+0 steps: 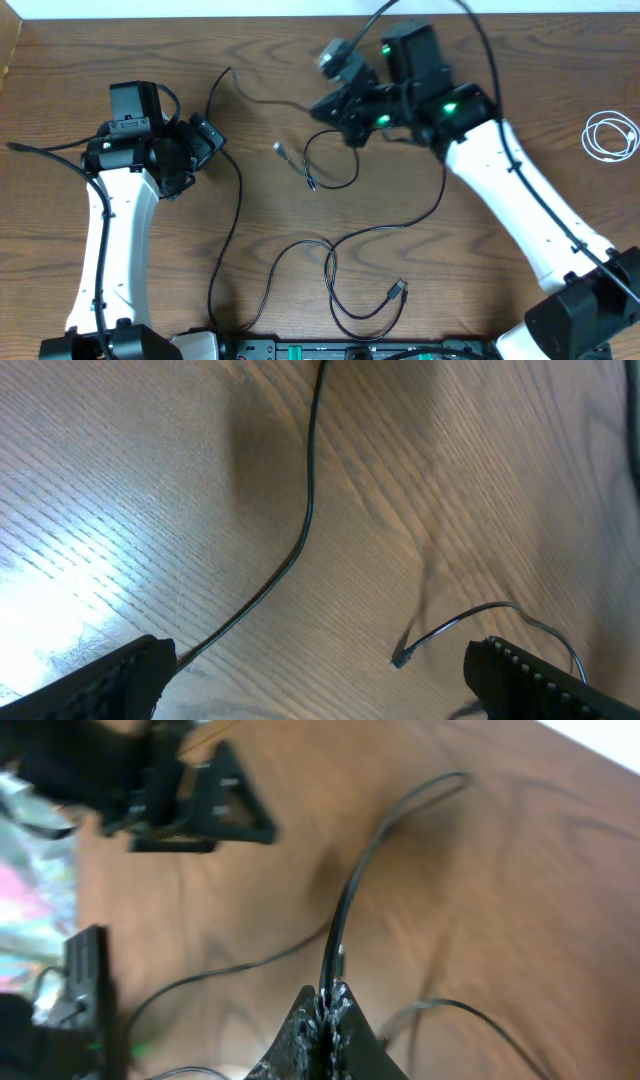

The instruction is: Untangle cables

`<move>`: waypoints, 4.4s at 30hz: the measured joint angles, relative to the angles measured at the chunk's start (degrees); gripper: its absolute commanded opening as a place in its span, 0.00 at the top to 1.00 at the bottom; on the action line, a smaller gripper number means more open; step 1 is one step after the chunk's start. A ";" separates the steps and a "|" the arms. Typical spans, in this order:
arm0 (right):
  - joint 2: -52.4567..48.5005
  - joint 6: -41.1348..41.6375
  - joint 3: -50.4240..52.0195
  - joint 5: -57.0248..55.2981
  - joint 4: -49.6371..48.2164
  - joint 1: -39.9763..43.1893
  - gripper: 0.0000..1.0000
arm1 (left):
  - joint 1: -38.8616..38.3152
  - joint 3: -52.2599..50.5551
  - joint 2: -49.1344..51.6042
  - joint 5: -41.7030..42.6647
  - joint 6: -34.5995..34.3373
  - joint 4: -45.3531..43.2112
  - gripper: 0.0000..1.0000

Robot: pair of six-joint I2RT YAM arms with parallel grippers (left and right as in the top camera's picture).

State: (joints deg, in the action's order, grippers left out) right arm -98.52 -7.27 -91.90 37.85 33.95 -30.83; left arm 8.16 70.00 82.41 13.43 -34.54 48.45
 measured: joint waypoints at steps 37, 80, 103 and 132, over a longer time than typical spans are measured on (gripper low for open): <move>-12.87 10.71 0.02 -17.86 -0.28 -11.72 0.62 | 0.00 0.00 0.00 0.02 -0.02 0.00 0.02; -13.14 53.05 16.11 -23.91 24.22 0.04 0.76 | -0.02 0.00 0.00 0.00 0.00 0.00 0.02; -11.96 89.79 23.76 -32.00 20.68 -0.39 0.55 | -0.02 0.00 0.00 0.02 -0.02 0.00 0.02; -12.24 78.64 25.59 -14.51 12.55 2.47 0.59 | 0.00 0.00 0.00 0.00 0.00 0.00 0.02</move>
State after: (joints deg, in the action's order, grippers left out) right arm -110.76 71.37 -66.30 23.33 46.50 -28.36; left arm 8.16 70.00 82.41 13.43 -34.54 48.45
